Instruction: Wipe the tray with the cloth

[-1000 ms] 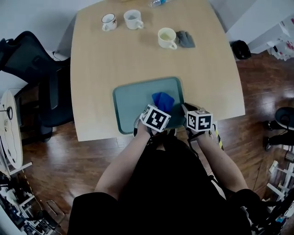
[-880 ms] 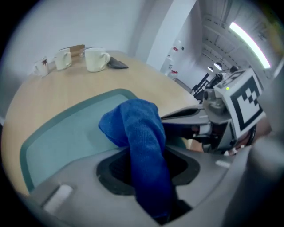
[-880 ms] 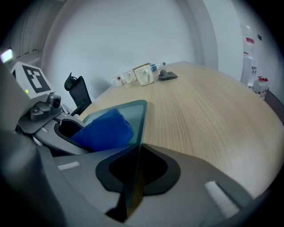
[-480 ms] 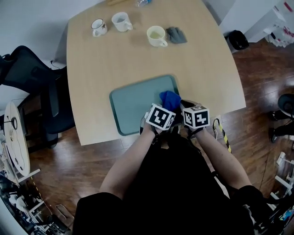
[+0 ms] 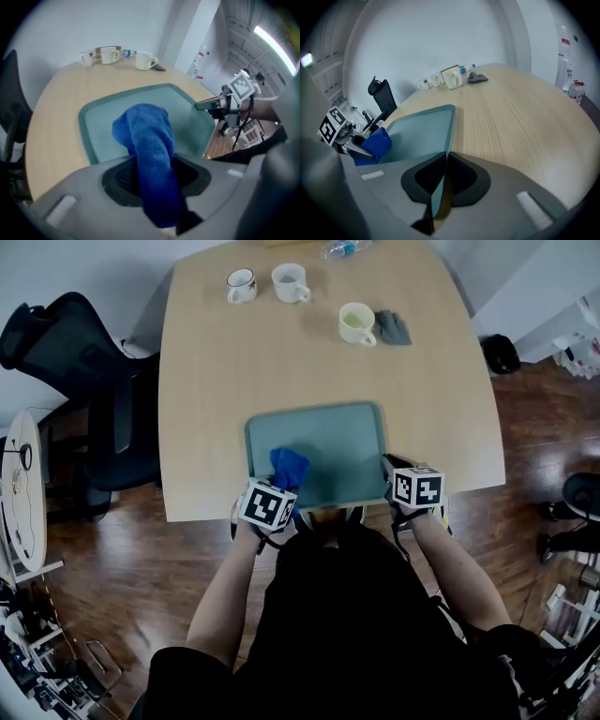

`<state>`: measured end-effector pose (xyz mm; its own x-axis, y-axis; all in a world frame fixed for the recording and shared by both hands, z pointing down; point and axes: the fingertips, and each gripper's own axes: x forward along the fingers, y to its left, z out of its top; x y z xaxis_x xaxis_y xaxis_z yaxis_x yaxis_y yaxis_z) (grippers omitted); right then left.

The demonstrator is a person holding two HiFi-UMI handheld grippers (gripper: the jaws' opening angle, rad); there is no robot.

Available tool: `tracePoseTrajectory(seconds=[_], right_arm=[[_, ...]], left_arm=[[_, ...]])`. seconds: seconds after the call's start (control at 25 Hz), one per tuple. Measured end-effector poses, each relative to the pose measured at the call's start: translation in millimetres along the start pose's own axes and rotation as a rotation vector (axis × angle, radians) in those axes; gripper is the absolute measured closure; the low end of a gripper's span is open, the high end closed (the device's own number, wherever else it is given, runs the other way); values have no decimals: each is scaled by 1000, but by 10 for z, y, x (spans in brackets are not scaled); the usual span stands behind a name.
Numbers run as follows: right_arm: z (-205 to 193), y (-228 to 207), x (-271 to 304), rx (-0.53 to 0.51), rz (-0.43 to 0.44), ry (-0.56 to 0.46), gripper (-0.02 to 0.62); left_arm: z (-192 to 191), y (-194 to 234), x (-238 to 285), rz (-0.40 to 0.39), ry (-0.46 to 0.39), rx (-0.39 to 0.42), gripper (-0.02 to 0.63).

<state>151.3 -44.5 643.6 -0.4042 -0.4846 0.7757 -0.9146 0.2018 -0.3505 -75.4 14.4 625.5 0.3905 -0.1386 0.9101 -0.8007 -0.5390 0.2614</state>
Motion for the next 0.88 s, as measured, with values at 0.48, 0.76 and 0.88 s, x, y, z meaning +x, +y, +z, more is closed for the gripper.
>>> tracePoseTrajectory(seconds=[0.48, 0.76, 0.88], right_arm=[[2, -46, -127, -33, 19, 24, 489], [-450, 109, -369, -135, 0, 202, 557], [-462, 89, -398, -40, -1, 186, 570]], left_arm=[[-199, 347, -51, 139, 52, 195, 433], [-180, 381, -88, 74, 10, 177, 430], [-135, 290, -72, 80, 24, 216, 430]])
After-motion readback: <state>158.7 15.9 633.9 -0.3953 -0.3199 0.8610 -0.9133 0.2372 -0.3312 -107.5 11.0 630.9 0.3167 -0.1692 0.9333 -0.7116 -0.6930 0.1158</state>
